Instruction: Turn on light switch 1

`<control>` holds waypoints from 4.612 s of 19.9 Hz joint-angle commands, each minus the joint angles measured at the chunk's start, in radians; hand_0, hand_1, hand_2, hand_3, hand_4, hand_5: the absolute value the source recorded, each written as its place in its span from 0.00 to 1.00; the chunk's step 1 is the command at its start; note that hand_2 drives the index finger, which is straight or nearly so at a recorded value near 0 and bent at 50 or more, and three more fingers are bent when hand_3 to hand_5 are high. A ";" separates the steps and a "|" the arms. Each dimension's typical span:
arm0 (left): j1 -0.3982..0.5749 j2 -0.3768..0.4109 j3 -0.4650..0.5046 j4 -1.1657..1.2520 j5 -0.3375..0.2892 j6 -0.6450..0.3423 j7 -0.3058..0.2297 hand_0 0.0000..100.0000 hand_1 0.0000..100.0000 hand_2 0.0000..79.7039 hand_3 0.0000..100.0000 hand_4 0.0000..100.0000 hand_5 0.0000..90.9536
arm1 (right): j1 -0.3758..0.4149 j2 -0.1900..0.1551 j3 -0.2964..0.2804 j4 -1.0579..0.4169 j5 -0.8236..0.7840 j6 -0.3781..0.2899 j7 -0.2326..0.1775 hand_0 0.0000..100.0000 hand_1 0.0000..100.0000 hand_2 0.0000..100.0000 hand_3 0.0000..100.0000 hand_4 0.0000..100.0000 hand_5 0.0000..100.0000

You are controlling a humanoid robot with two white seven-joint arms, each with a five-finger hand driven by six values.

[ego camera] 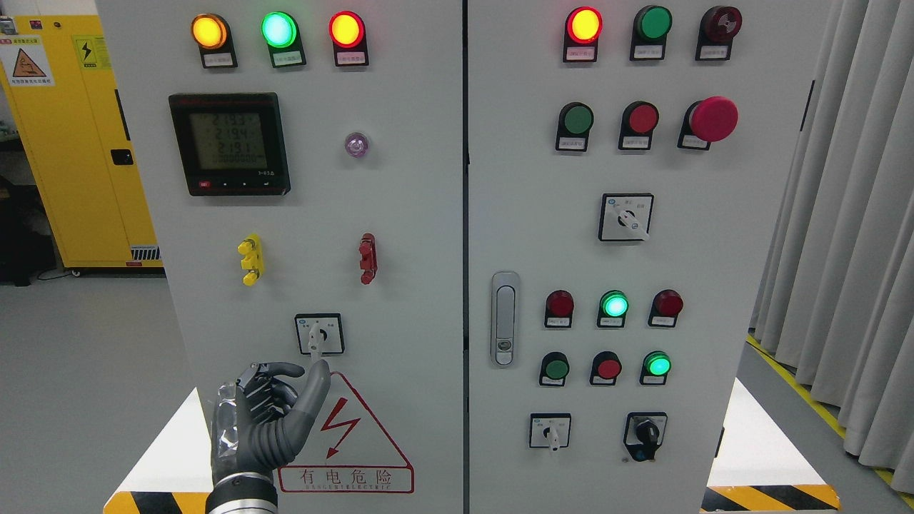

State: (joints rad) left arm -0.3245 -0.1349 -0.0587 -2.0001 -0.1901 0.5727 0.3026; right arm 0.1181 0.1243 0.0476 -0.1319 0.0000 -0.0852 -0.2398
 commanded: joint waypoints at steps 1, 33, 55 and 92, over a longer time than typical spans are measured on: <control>-0.021 -0.006 -0.012 0.023 -0.006 0.007 0.009 0.15 0.69 0.68 0.88 0.90 0.92 | 0.000 0.000 0.000 0.000 -0.029 0.001 0.001 0.00 0.50 0.04 0.00 0.00 0.00; -0.093 -0.015 -0.016 0.090 -0.052 0.024 0.013 0.21 0.67 0.71 0.89 0.90 0.92 | 0.000 0.000 0.000 0.000 -0.029 0.001 0.001 0.00 0.50 0.04 0.00 0.00 0.00; -0.099 -0.017 -0.013 0.101 -0.052 0.025 0.024 0.25 0.65 0.74 0.89 0.91 0.92 | 0.000 0.000 0.000 0.000 -0.029 0.001 0.001 0.00 0.50 0.04 0.00 0.00 0.00; -0.102 -0.017 -0.013 0.106 -0.052 0.027 0.030 0.37 0.61 0.79 0.89 0.91 0.93 | 0.000 0.000 0.000 0.000 -0.029 0.001 0.001 0.00 0.50 0.04 0.00 0.00 0.00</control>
State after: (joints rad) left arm -0.4258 -0.1517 -0.0717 -1.8967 -0.2424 0.5982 0.3350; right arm 0.1182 0.1243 0.0476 -0.1319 0.0000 -0.0851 -0.2398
